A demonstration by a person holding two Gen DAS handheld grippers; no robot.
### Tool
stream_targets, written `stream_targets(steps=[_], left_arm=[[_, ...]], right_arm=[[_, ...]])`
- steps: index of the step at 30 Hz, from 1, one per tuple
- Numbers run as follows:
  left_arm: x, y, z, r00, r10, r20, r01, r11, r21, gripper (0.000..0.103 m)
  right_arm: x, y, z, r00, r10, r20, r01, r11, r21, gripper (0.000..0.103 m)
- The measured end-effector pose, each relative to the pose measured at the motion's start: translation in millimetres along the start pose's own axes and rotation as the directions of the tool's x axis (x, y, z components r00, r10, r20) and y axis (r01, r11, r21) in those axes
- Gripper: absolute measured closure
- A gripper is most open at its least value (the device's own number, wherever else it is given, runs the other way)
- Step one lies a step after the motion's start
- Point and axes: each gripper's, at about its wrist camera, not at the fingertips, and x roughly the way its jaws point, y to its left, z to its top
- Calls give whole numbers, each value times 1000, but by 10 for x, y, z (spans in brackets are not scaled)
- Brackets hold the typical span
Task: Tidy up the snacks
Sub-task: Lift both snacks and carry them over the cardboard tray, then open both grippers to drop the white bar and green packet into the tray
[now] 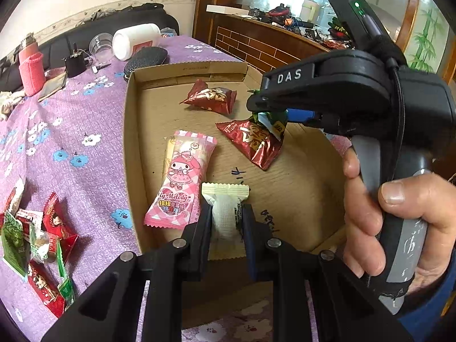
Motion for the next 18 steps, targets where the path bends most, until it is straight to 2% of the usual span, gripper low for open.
stream_targets(steps=[18], left_arm=[[-22, -29, -18, 1000, 11, 11, -11, 1000, 12, 83]], right_arm=[[-19, 35, -5, 1000, -4, 5, 4, 1000, -6, 71]])
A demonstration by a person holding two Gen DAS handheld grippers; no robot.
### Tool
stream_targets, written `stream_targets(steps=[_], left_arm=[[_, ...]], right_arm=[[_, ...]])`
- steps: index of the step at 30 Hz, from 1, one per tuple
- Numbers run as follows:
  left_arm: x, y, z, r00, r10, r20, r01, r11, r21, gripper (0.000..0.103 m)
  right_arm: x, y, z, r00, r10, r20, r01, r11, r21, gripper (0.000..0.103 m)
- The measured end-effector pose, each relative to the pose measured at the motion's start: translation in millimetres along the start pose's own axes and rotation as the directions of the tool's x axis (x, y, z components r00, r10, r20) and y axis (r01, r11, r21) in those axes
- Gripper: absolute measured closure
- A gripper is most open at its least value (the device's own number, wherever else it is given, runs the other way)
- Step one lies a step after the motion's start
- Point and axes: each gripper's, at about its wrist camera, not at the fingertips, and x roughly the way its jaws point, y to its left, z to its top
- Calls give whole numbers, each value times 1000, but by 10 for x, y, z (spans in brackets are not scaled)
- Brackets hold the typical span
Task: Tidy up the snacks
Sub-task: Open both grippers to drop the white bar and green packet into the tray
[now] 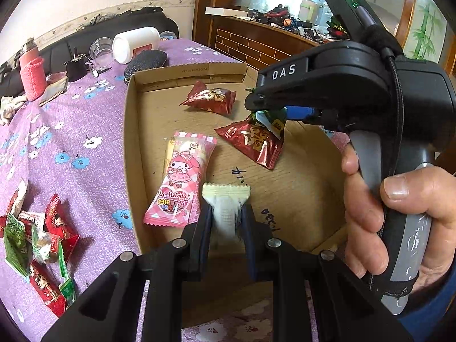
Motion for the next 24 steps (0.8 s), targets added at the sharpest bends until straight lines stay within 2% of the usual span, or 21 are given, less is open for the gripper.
stream_targets(steps=[8, 16, 24], left_arm=[[-8, -4, 2, 1000, 1, 2, -1, 1000, 4, 82], [-18, 0, 6, 1000, -2, 4, 2, 1000, -1, 82], [-44, 15, 2, 1000, -6, 11, 6, 1000, -6, 80]], right_arm=[[-16, -12, 1, 1000, 0, 1, 0, 1000, 3, 70], [-78, 18, 1, 1000, -6, 31, 6, 1000, -11, 58], [-120, 23, 8, 999, 5, 48, -5, 1000, -8, 56]])
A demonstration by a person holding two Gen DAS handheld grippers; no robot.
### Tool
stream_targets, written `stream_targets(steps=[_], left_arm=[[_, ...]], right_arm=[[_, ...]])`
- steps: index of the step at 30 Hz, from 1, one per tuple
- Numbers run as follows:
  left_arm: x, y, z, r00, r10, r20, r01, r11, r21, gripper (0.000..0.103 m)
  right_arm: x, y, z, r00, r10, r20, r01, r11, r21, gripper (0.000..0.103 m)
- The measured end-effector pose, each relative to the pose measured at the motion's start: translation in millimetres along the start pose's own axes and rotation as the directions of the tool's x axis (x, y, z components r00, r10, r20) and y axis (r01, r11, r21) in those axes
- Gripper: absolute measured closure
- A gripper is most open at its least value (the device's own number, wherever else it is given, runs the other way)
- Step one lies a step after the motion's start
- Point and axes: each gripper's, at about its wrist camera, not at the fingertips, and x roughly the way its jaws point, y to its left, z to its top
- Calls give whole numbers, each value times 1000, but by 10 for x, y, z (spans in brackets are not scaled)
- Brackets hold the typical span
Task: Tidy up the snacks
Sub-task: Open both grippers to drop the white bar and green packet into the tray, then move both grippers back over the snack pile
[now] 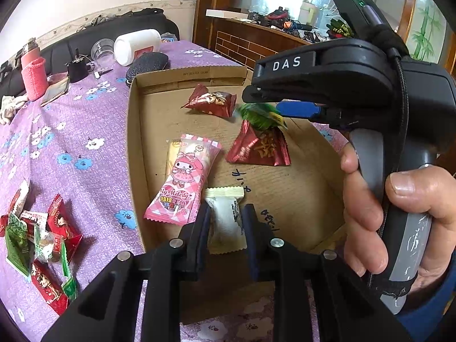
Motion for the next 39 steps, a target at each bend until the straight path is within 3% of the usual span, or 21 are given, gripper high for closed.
stream_targets(steps=[7, 24, 33, 39], left_arm=[[-61, 33, 19, 1000, -2, 19, 2, 1000, -10, 73], [-332, 354, 115, 999, 40, 22, -38, 996, -87, 73], [-686, 1032, 92, 996, 94, -9, -94, 969, -228, 73], [-1004, 1869, -64, 983, 182, -36, -182, 907, -381, 73]], right_arm=[[-36, 28, 4, 1000, 11, 17, -11, 1000, -7, 56], [-40, 195, -50, 999, 35, 32, -32, 997, -71, 56], [-46, 249, -76, 998, 42, 37, -38, 995, -95, 56], [-45, 312, -104, 998, 50, 40, -45, 992, -120, 56]])
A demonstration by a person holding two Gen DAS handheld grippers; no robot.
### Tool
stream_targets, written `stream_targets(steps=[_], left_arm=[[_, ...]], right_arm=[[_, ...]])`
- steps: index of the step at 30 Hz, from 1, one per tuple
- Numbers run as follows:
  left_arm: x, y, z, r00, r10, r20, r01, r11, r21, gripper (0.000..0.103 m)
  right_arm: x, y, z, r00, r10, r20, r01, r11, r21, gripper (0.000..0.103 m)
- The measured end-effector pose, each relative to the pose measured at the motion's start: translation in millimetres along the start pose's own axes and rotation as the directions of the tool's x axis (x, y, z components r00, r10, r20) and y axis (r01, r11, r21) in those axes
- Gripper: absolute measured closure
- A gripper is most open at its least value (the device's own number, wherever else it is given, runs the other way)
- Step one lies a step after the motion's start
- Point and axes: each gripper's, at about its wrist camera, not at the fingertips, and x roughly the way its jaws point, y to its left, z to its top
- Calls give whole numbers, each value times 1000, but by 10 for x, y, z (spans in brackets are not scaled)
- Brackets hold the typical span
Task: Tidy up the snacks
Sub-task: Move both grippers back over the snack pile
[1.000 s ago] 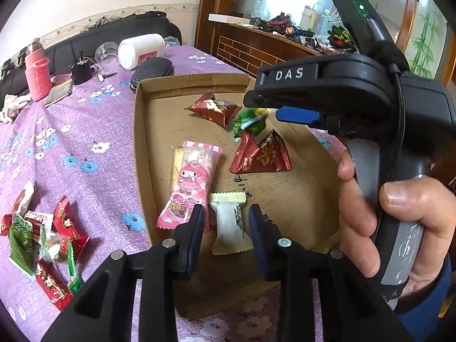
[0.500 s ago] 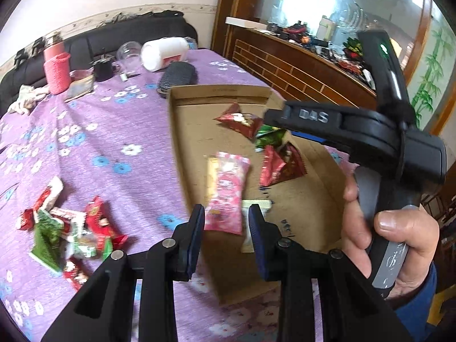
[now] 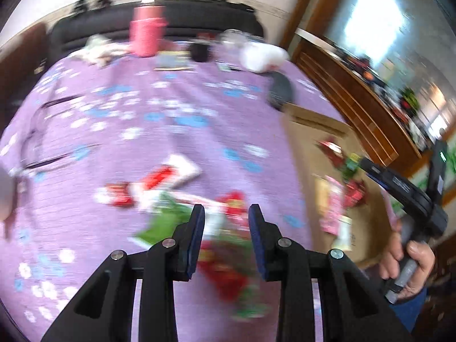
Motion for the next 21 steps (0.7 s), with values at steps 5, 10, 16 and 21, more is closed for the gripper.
stream_targets(steps=[5, 10, 16, 21], left_arm=[[93, 615, 47, 997, 81, -18, -83, 988, -134, 73], [232, 741, 45, 992, 123, -19, -125, 981, -151, 73], [294, 776, 37, 990, 143, -14, -144, 976, -163, 73], [383, 795, 78, 987, 163, 7, -159, 974, -162, 73]], right_arm=[[-39, 199, -66, 996, 89, 13, -88, 995, -54, 56], [-202, 810, -329, 938, 346, -18, -339, 906, -253, 56], [-159, 1539, -888, 857, 448, -256, -515, 721, -464, 56], [-94, 1777, -1209, 859, 384, -339, -512, 655, -555, 56]])
